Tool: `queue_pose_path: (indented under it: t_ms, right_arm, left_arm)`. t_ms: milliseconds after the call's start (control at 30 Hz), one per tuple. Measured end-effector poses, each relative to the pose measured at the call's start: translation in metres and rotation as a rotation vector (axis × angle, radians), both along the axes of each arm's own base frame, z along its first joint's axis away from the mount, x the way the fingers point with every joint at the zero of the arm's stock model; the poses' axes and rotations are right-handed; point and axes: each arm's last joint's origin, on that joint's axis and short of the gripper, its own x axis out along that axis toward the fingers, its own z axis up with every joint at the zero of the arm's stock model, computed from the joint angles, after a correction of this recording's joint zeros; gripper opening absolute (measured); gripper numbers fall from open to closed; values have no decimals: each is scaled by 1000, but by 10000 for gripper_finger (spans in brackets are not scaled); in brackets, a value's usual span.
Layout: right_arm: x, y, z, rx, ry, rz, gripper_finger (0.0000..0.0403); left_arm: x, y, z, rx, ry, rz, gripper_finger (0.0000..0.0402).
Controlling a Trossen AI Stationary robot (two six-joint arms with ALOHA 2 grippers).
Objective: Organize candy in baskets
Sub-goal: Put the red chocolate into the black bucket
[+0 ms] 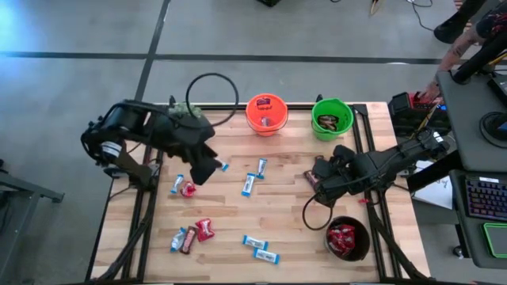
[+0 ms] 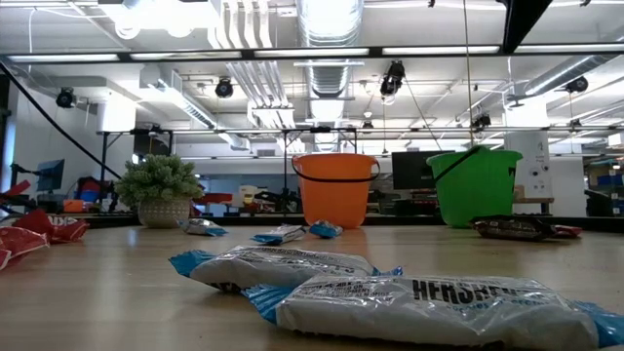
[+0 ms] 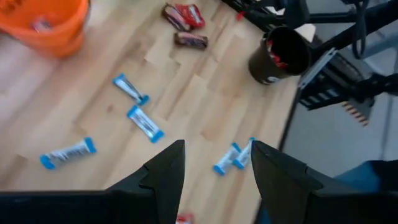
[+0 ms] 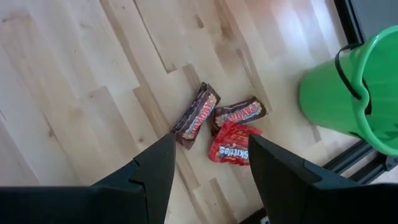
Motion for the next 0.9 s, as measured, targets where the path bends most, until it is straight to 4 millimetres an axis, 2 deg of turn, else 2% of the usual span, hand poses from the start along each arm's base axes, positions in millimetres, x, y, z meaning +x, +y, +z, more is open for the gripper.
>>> queue_pose_path:
  t_ms: [233,467,900]
  right_arm:
    - [0,0,0,-14,21,67,192]
    - [0,0,0,-21,31,99,192]
    - [0,0,0,-17,27,86,192]
  left_arm:
    - [-1,-21,-6,-121,30,102,167]
    - [4,-43,-27,-184,126,162,167]
    - [14,-54,-62,-238,277,301,167]
